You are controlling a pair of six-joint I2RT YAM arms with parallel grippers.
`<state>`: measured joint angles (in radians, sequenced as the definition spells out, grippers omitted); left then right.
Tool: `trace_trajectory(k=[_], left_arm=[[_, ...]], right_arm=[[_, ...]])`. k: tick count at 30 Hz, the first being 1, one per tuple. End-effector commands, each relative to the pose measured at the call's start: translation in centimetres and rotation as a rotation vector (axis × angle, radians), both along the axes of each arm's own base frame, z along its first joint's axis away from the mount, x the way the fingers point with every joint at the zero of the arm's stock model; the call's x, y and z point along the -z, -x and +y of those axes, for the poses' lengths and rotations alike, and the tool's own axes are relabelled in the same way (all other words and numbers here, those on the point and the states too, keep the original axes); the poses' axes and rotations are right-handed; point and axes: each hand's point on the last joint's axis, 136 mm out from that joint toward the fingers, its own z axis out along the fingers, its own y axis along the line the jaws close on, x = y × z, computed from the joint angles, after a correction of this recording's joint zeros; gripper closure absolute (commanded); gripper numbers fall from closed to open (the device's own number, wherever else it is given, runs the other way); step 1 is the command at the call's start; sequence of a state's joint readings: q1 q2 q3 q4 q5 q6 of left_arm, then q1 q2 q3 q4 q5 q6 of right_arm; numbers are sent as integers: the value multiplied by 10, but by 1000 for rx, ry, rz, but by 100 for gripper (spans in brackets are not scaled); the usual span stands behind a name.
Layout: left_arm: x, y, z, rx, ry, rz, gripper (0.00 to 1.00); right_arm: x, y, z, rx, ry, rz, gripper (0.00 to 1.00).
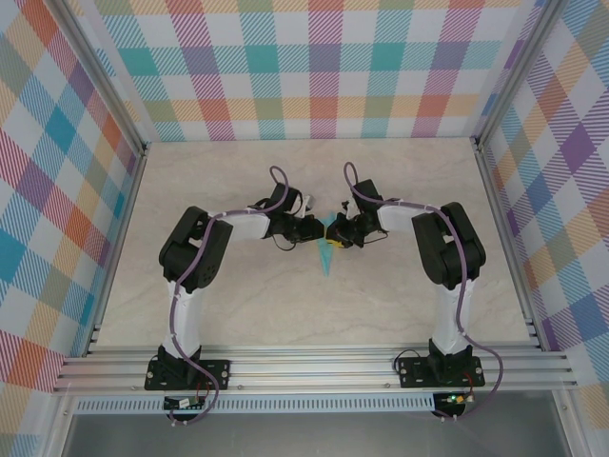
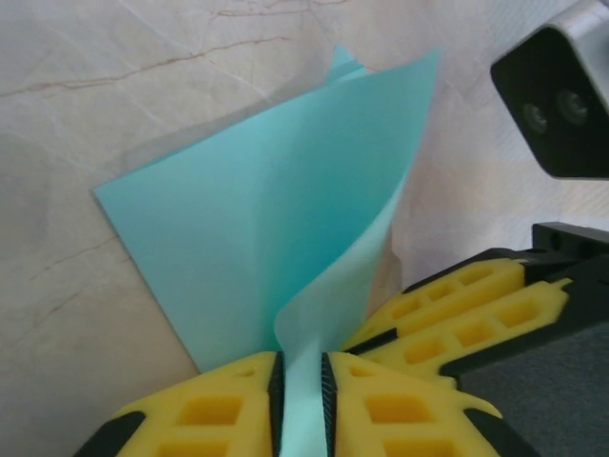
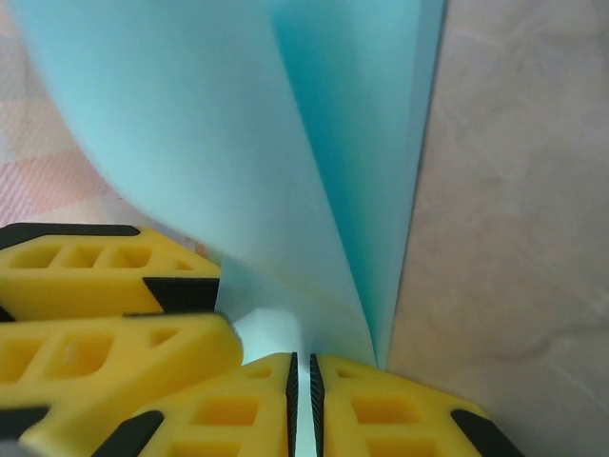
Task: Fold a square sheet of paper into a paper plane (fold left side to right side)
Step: Fold the wing for the fifth time at the center of the table.
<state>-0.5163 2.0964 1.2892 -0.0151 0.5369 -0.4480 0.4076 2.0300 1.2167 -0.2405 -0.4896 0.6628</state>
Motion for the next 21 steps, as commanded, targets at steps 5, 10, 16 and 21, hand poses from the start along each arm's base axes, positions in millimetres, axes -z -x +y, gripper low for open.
trace_trajectory(k=[5,10,16,21], left_arm=[[-53,12,33,-47,-16,-75,72],[-59,54,25,-15,84,-24,76],[-51,87,-9,6,199,66,79],[-45,90,-28,15,221,117,80]], right_arm=[[36,23,-20,23,112,114,86],[36,23,-19,27,107,113,86],[37,25,-20,25,104,116,86],[37,26,-19,22,103,119,86]])
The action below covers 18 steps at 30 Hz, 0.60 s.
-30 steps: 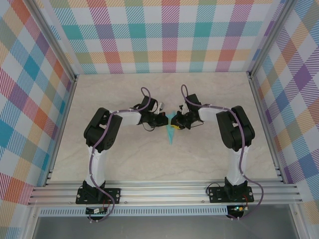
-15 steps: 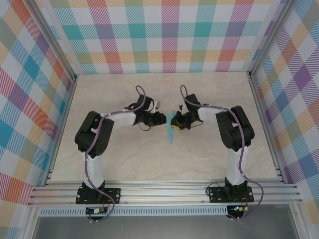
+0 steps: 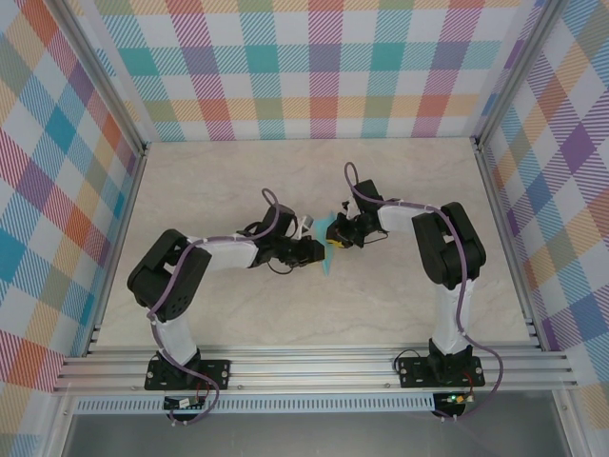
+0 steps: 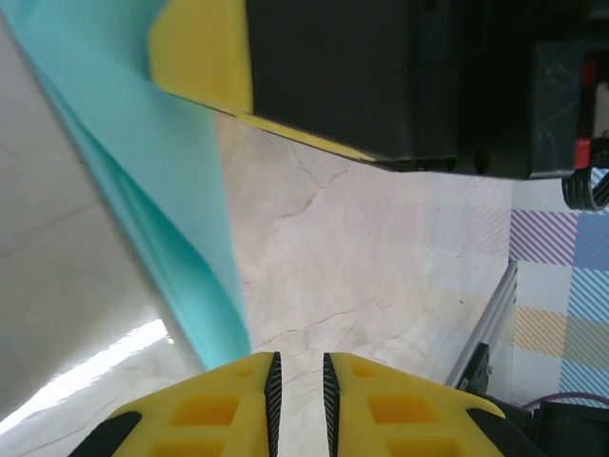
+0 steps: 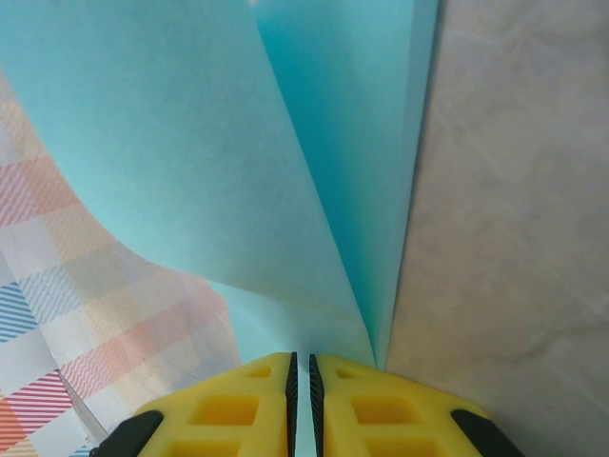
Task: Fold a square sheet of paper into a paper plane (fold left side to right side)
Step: Fold the wing for the fifth time at the center of the table.
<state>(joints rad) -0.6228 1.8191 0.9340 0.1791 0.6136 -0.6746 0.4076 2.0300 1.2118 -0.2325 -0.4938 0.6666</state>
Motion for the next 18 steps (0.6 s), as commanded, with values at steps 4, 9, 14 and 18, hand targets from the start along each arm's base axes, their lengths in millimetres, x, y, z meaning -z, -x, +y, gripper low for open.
trace_trajectory(k=[4,9,14,18], left_arm=[[1,2,-26,19,48,55,81],[6,0,-29,26,32,66,81],[16,0,-26,17,-9,87,82],[30,2,-16,12,-107,112,83]], right_arm=[[37,25,-20,23,111,117,86],[36,25,-20,21,110,116,86],[37,25,-20,18,112,115,86],[36,25,-21,18,115,112,86]])
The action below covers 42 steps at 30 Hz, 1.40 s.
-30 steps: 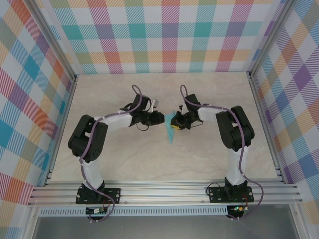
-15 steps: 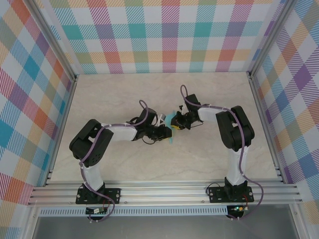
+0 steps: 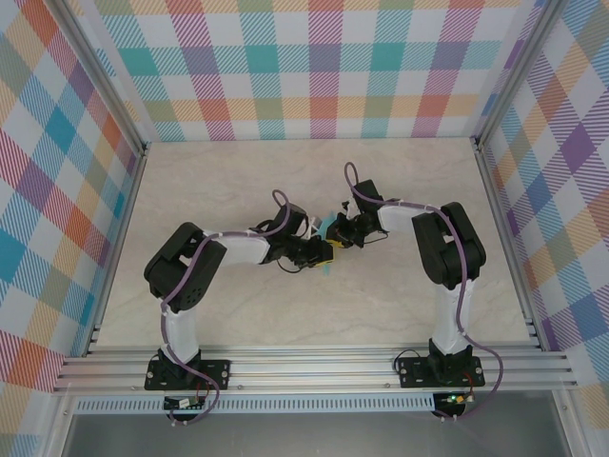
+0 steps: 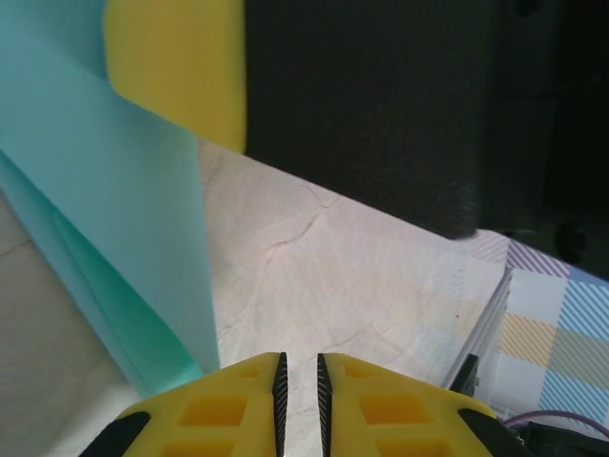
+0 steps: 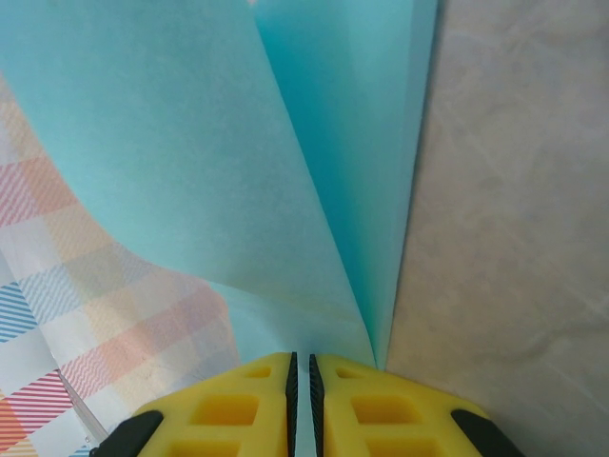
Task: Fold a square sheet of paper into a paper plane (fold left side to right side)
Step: Fold the wing for the fifth time at the center of the table.
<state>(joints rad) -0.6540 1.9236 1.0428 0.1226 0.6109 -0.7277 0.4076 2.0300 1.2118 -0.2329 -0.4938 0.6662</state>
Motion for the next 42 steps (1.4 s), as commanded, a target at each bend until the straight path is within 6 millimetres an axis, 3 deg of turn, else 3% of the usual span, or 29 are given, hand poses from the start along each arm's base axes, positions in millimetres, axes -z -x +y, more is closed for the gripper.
trace_trajectory(k=[1,11,17,24,28,35,42], left_arm=[[17,6,5,16,-86,35,83],[36,10,20,17,-210,55,85],[44,11,21,24,-220,74,86],[55,15,30,26,-297,103,90],[58,15,31,28,-341,104,92],[66,21,39,29,-428,134,94],[69,21,43,24,-470,141,96]], right_arm=[[37,25,-20,16,115,110,86],[36,25,-21,14,119,110,86],[26,18,-12,-3,64,69,86],[-20,-1,-9,1,-11,-65,97],[-38,5,-13,0,-14,-91,100],[-24,33,-5,-9,-30,-22,100],[-9,26,7,-28,-28,-12,100]])
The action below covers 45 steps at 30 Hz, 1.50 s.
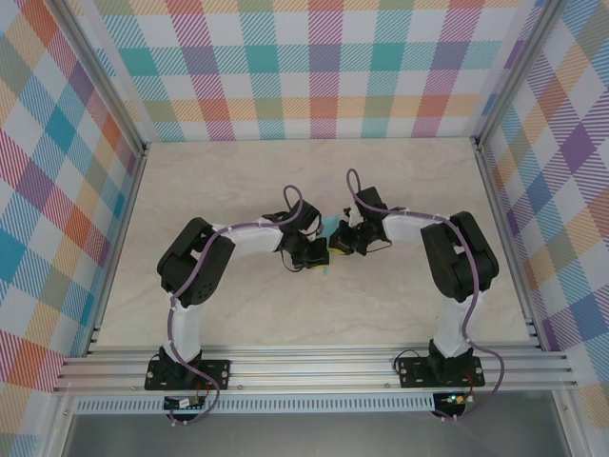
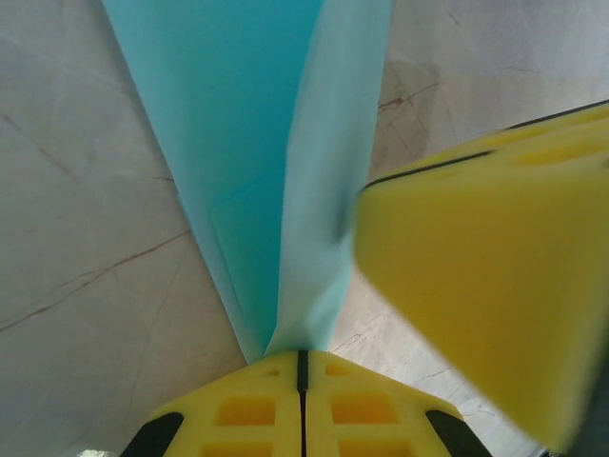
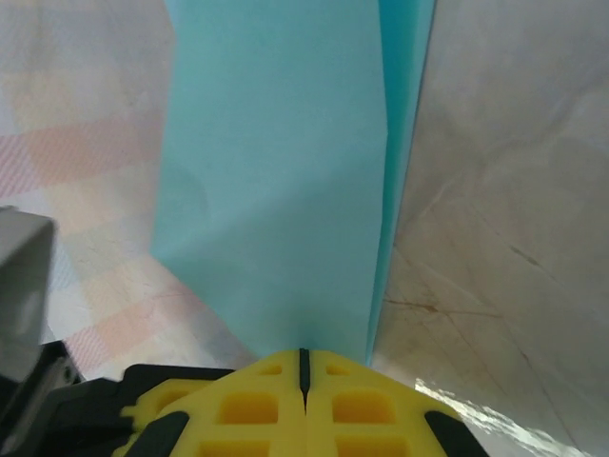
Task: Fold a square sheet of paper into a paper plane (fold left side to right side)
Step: Fold the wing for the fifth time at the center of the table.
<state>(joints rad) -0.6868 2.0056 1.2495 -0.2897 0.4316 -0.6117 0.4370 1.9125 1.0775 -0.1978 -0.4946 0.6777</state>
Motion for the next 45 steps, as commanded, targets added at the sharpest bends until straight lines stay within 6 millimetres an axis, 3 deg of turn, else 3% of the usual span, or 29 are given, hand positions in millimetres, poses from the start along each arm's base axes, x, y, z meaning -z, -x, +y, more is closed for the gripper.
trace_trajectory(k=[1,9,45], left_arm=[[40,21,28,-3,-171,90,96],[43,21,30,-8,-189,100,98],[47,22,28,-1,-189,115,100]], right_arm=[[4,-9,8,-10,-10,-4,100],[17,-28,0,-32,91,-44,100],[17,-123,-34,-19,133,-147,98]])
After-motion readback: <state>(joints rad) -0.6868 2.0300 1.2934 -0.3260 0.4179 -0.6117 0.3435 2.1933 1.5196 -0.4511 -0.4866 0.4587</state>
